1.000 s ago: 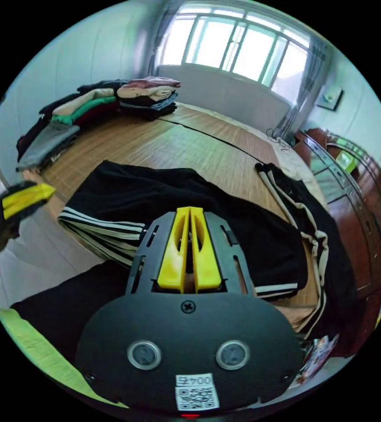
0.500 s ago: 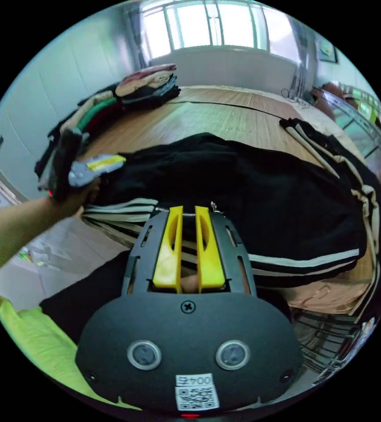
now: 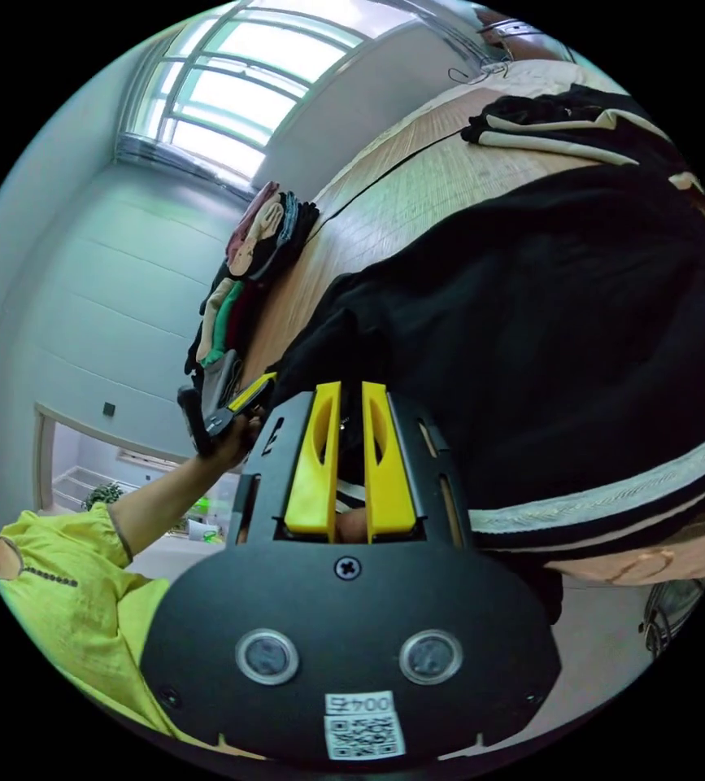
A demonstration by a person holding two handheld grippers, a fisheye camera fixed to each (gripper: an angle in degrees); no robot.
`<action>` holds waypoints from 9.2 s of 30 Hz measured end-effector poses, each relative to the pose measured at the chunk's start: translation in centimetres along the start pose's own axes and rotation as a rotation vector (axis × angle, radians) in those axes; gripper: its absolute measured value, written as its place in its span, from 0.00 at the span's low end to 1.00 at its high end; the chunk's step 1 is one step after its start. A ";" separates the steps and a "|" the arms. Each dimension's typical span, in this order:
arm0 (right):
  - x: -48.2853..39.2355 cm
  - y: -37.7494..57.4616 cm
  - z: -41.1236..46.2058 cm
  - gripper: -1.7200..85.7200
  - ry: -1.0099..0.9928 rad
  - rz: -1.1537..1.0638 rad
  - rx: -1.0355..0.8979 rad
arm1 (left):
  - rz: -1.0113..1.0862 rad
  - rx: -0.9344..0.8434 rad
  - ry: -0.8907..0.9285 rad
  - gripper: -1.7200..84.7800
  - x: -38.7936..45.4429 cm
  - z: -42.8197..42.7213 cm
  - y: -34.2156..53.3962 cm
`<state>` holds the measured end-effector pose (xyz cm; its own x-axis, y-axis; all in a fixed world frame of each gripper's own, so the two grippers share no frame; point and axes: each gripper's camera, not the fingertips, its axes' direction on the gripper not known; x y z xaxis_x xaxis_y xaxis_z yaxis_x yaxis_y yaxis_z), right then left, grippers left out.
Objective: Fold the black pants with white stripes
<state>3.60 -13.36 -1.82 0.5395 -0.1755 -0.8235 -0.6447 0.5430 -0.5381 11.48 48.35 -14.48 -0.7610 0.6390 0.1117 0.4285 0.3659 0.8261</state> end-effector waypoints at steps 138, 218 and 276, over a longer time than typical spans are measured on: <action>-31.7 1.4 17.7 0.06 0.886 -0.381 -0.143 | -0.206 0.072 0.159 0.14 -1.8 -16.4 12.9; 33.3 19.9 -19.5 0.23 -0.300 0.715 0.506 | 0.320 0.056 0.068 0.02 25.8 4.2 3.3; -39.4 9.9 17.0 0.10 0.851 -0.725 0.196 | -0.688 -0.029 0.744 0.02 -21.3 -7.5 2.1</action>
<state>-14.88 12.87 28.35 0.1592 -0.9615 -0.2238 -0.1940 0.1918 -0.9621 24.95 30.41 -10.97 -0.9525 -0.2919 -0.0864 -0.2222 0.4726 0.8528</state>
